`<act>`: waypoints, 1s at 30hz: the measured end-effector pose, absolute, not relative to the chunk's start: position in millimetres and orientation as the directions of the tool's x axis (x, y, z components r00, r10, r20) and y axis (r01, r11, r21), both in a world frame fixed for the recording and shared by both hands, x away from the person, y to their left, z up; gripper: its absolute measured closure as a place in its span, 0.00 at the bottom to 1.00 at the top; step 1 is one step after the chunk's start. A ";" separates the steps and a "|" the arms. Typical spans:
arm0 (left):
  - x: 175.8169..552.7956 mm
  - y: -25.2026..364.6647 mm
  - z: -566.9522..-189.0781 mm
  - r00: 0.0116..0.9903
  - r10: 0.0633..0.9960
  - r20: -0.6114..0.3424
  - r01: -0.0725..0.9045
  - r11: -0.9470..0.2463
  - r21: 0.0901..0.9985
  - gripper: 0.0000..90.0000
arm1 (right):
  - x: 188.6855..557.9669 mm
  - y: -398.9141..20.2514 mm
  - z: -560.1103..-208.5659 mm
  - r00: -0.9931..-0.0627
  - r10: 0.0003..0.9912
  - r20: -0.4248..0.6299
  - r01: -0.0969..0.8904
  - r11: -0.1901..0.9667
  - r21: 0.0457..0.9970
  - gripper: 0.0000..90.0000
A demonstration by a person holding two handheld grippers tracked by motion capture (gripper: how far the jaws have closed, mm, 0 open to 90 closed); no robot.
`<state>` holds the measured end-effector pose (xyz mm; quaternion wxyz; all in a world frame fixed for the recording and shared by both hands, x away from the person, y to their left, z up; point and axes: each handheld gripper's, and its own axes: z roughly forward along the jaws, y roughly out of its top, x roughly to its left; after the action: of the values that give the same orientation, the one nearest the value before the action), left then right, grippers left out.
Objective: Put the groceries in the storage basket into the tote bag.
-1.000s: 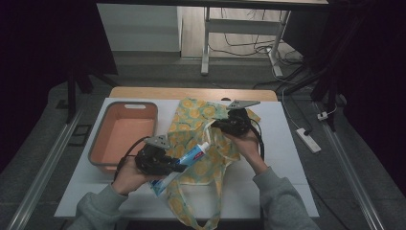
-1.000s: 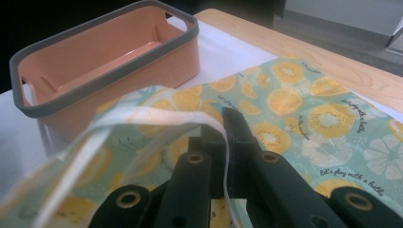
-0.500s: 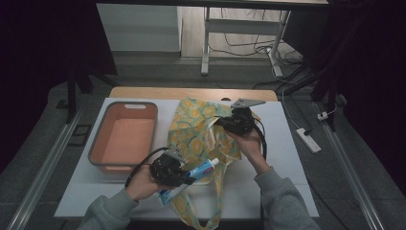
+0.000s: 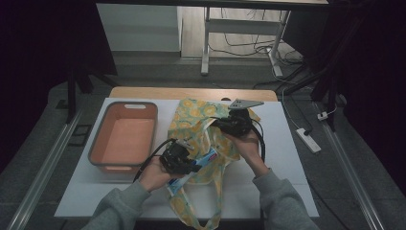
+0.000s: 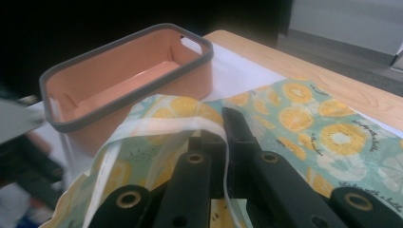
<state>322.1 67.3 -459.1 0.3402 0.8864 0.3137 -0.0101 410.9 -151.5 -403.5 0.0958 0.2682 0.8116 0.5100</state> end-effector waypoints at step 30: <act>402.6 31.2 -484.5 0.615 0.675 -0.407 0.702 -0.235 0.672 0.83 | 405.8 -149.5 -406.7 -0.840 0.521 0.153 0.358 0.318 0.878 0.98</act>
<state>402.6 31.2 -484.5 0.4364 0.7856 0.4382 -0.0156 405.8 -149.5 -406.7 0.0792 0.2719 0.8079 0.5168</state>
